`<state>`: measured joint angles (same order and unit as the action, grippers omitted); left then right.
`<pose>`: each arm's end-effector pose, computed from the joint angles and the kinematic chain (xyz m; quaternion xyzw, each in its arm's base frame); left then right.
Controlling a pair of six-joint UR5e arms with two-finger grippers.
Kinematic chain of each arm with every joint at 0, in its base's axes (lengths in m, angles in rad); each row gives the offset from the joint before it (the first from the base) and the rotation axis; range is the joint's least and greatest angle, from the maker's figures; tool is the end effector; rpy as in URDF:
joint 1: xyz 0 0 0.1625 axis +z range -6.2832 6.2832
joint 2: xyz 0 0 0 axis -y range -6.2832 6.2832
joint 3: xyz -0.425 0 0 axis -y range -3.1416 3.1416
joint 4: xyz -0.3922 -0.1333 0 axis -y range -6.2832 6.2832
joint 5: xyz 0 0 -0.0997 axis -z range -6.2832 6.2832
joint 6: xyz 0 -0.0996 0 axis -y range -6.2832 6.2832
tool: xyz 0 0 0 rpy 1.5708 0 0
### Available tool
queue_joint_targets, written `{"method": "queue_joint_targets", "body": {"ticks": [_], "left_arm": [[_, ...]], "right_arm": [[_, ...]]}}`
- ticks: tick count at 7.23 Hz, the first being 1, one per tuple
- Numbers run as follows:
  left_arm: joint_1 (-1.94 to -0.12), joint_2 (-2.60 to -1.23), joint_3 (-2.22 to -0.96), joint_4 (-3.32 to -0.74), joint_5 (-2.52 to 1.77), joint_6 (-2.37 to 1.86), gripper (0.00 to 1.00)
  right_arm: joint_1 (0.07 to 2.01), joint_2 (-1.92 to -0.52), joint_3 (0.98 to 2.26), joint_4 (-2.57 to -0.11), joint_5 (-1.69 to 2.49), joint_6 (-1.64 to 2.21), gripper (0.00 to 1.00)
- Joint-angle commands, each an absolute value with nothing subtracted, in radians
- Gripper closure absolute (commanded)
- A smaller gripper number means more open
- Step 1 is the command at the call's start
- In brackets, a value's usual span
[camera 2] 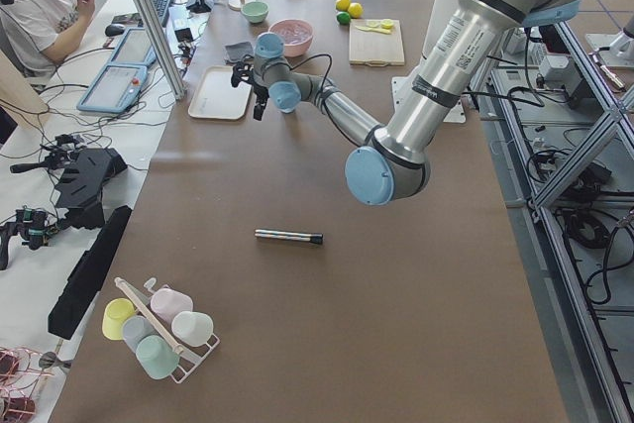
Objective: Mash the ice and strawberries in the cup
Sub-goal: 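Move the left gripper over the silver muddler rod on the table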
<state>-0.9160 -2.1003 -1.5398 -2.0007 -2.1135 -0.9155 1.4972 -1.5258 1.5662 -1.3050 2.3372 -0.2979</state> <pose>0.3535 -0.5949 0.3131 0.1356 0.4744 0.0070 0.8697 0.0252 -0.5310 0.6096 0.1819 -0.3514 -0.2253 0.8903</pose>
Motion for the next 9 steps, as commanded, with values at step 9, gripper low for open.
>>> {"method": "queue_joint_targets", "body": {"ticks": [9], "left_arm": [[-1.129,-1.756,-1.353,-2.091,-2.214,-0.630,0.03]], "right_arm": [[1.491,-1.522,1.589,-1.258,2.345,-0.299,0.01]]}}
